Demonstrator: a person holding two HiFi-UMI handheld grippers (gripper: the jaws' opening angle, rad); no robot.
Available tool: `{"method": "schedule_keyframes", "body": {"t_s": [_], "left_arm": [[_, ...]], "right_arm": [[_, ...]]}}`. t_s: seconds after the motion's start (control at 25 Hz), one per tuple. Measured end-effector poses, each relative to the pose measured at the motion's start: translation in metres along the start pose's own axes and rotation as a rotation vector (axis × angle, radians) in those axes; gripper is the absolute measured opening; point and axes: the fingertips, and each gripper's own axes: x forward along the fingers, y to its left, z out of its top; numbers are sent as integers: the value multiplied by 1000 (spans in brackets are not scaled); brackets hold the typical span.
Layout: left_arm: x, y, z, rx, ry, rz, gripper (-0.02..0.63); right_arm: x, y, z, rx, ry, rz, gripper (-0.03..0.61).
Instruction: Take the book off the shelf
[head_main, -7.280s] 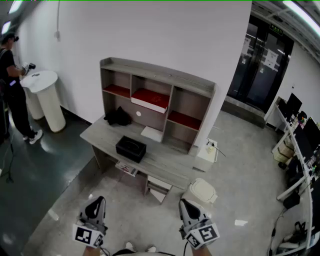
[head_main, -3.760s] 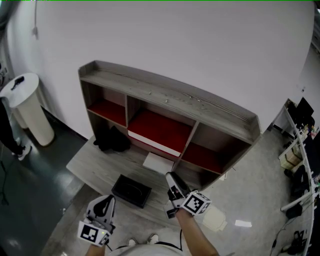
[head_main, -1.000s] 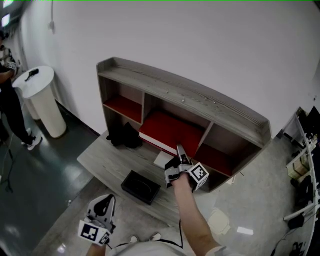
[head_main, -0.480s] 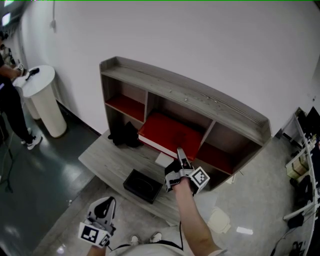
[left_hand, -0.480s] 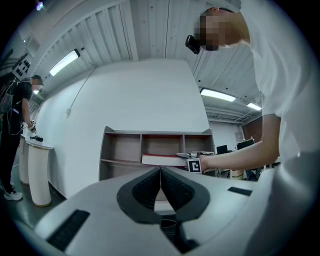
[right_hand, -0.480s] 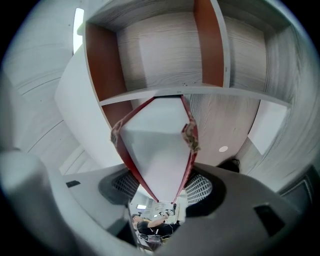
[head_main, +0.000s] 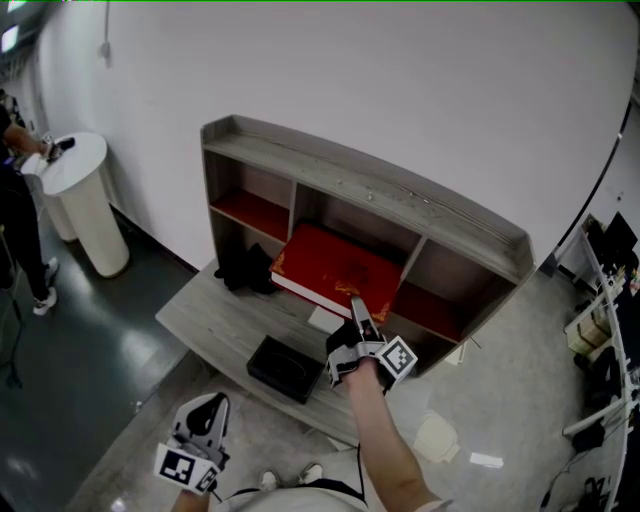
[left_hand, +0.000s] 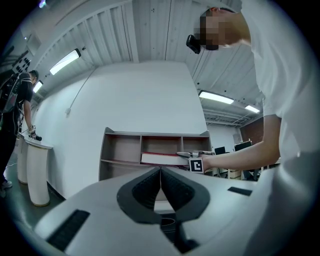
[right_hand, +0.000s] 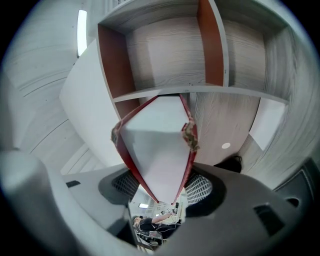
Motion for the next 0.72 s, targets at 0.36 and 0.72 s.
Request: {"method": "schedule_keyframes", "body": {"t_s": [0.36,0.72], "left_arm": [[-10,-6,-2,-26,1,-36,20],[-19,-8,-9,-43,-12,-72,20]], "right_arm": [[-21,21,-15,-54,13,21,264],[-45,43,-19,-115,-5,53,264]]}}
